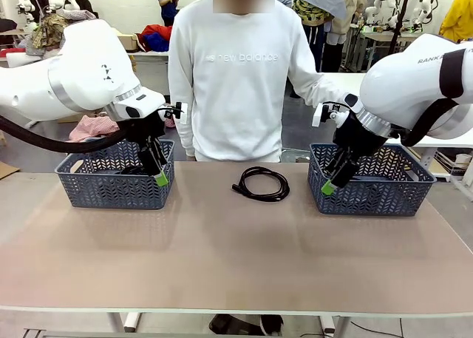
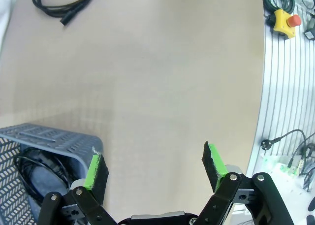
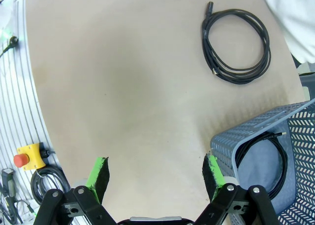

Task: Organize the cables according to human instructions.
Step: Pick up a bundle of cables and place it in the basket indicated by the human.

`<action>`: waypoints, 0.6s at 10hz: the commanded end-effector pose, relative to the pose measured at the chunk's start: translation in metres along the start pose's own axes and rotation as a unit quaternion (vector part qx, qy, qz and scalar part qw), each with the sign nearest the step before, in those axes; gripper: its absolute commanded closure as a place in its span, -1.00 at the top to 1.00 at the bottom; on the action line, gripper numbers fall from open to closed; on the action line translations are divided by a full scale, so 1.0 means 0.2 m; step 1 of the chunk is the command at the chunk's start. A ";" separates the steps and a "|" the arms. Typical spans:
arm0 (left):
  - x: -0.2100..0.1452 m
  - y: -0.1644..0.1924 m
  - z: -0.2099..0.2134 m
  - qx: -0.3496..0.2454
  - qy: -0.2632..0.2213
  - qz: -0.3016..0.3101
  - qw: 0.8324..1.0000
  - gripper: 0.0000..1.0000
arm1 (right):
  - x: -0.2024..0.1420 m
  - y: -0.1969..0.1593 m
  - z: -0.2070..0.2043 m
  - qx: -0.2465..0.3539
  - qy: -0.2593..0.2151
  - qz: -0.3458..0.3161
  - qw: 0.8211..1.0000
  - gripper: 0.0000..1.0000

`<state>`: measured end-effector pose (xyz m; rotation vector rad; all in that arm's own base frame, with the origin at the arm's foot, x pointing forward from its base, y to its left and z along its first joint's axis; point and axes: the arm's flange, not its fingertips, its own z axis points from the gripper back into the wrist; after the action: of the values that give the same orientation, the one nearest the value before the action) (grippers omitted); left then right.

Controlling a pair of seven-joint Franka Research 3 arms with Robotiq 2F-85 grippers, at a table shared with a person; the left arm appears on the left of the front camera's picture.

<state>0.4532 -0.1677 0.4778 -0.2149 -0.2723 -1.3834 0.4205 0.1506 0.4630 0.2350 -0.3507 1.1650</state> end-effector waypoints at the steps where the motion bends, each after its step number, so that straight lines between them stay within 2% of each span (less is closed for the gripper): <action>1: -0.01 0.00 0.01 0.004 -0.001 0.000 1.000 1.00 | 0.00 0.00 0.00 -0.003 0.002 -0.006 1.000 1.00; 6: -0.01 0.00 0.01 0.004 -0.001 0.000 1.000 1.00 | 0.00 0.00 0.00 0.000 0.000 0.000 1.000 1.00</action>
<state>0.4532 -0.1678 0.4778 -0.2149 -0.2723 -1.3834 0.4205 0.1506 0.4630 0.2350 -0.3506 1.1651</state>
